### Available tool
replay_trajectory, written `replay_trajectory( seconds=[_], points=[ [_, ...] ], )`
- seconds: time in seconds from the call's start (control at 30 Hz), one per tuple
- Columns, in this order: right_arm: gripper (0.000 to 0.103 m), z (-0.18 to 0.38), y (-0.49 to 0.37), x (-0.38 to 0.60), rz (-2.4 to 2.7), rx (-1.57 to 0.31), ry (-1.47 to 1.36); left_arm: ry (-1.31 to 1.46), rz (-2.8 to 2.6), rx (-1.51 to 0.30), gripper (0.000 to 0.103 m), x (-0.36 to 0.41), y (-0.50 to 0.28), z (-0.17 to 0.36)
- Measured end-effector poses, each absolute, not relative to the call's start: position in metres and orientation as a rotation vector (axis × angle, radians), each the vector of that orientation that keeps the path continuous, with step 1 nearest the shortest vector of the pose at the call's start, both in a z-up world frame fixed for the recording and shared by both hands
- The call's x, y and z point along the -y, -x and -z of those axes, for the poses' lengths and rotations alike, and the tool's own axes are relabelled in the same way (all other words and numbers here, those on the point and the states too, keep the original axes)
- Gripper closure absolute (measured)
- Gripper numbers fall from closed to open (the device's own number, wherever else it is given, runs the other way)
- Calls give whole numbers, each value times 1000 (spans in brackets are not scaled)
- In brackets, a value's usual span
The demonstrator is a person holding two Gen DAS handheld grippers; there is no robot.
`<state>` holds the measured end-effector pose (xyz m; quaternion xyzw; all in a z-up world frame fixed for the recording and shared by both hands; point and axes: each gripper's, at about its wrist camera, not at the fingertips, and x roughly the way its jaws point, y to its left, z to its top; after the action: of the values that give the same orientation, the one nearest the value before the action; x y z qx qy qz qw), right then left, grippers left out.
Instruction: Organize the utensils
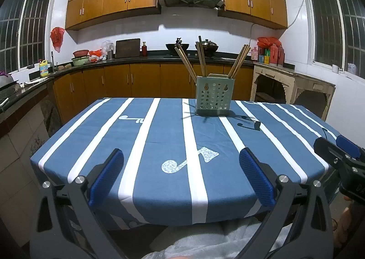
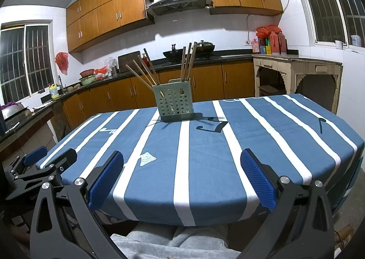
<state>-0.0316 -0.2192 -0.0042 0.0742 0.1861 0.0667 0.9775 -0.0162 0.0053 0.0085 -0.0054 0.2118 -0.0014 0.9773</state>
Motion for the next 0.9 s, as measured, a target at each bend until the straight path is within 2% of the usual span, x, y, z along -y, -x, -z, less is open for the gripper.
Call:
replay_trajectory(
  seconds=[0.9],
  points=[
    [2, 2, 31, 219, -134, -377, -150, 10, 3, -426, 4, -5, 17, -8]
  ],
)
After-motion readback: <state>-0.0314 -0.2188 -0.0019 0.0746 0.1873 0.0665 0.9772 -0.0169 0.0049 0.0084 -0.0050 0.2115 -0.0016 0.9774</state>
